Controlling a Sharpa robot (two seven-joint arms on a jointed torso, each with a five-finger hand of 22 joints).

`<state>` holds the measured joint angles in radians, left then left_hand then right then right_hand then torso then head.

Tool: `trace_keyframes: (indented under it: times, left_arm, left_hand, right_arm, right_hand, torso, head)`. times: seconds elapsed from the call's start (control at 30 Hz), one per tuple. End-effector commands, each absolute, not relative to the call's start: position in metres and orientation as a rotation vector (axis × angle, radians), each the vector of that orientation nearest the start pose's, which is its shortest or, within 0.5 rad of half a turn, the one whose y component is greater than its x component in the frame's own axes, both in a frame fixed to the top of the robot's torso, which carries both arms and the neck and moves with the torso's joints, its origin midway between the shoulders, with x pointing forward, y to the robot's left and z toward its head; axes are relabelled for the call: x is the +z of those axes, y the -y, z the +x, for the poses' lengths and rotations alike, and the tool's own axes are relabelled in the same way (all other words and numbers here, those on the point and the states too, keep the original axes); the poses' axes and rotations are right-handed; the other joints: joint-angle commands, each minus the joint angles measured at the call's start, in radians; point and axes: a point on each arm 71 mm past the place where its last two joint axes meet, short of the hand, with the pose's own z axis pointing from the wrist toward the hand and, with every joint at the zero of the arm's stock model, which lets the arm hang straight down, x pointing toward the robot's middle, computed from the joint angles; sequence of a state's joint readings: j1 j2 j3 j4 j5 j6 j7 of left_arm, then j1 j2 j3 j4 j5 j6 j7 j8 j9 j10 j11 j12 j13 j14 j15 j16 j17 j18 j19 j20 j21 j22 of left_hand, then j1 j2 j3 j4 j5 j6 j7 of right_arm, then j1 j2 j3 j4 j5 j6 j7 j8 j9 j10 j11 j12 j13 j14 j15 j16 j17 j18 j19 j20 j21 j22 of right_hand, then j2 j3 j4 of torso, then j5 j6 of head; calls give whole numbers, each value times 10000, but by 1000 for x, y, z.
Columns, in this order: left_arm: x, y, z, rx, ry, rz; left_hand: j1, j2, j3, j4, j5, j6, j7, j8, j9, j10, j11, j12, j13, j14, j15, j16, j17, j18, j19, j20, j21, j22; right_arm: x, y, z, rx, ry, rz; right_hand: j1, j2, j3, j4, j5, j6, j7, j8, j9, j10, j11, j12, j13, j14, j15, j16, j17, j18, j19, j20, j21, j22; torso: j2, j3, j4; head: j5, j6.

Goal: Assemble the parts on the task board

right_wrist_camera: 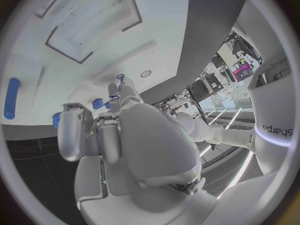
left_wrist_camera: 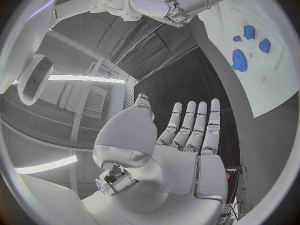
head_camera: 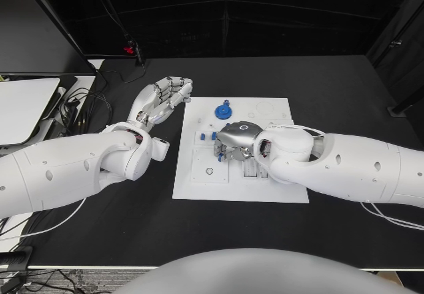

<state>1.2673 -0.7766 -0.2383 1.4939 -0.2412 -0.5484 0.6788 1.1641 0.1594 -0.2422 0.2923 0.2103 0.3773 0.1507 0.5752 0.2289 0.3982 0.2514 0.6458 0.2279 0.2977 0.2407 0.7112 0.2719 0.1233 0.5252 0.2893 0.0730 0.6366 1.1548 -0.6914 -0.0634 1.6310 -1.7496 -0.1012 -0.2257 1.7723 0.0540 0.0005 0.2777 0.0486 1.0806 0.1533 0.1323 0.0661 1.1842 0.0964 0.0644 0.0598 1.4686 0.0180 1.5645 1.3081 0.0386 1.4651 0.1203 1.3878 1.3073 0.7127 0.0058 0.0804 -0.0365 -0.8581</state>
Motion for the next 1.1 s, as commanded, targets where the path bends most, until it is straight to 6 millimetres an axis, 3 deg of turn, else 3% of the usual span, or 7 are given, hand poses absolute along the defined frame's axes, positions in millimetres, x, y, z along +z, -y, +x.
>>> trace_keyframes:
  times: [0.03, 0.77, 0.93, 1.1]
  left_arm:
    - [-183, -190, 475, -14803, -11930, -5539]
    - [-184, -190, 476, -14785, -11955, -5553]
    - [-184, -189, 476, -14781, -11968, -5560]
    - [-184, -190, 476, -14767, -11976, -5572]
  left_hand:
    - [-16, 98, -62, -15, 60, 51, 1391, 69, -8, -10, -11, 59, -8, -23, 8, 35, -7, -125, 79, -6, -6, -16]
    - [6, 132, -64, -14, 70, 50, 1391, 83, -40, -16, -11, 85, -43, -24, 7, 67, -46, -125, 86, -6, -6, -33]
    - [29, 179, -59, -15, 88, 48, 1391, 95, -71, -24, -11, 110, -77, -28, 6, 97, -85, -125, 91, -5, -7, -49]
    - [29, 179, -59, -15, 88, 48, 1391, 95, -71, -24, -11, 110, -77, -28, 6, 97, -85, -125, 91, -5, -7, -49]
  right_arm:
    - [-213, 95, 436, 5980, -17751, -5965]
    - [-212, 96, 434, 6167, -17457, -6034]
    - [-212, 92, 433, 6239, -17475, -6136]
    - [-213, 92, 433, 6206, -17513, -6153]
  right_hand:
    - [-31, -79, 138, -7, 36, 31, 0, -12, 26, -16, -11, 11, 12, 1022, 65, 63, 2627, 134, -26, 76, -60, 1344]
    - [-44, -120, 379, -85, 72, 264, -54, 25, 70, 177, -74, 55, 13, 1022, 18, 63, 2627, 143, -15, 63, -70, 1344]
    - [-158, -250, 448, -48, 68, 72, -36, -135, 24, -26, -25, -30, -3, 1022, 53, 63, 2627, 153, -39, 76, -127, 1309]
    - [-607, -586, 356, 93, 59, -412, 39, -448, -15, -407, 83, -14, 6, 1022, 144, 63, 2627, 205, -148, 143, -352, 1164]
  torso:
    - [-1, 0, 0]
    - [1, 4, -3]
    - [1, 3, 12]
    - [2, -6, 8]
  head:
    - [-5, -8]
    - [-44, -33]
    - [-62, -27]
    - [-57, -25]
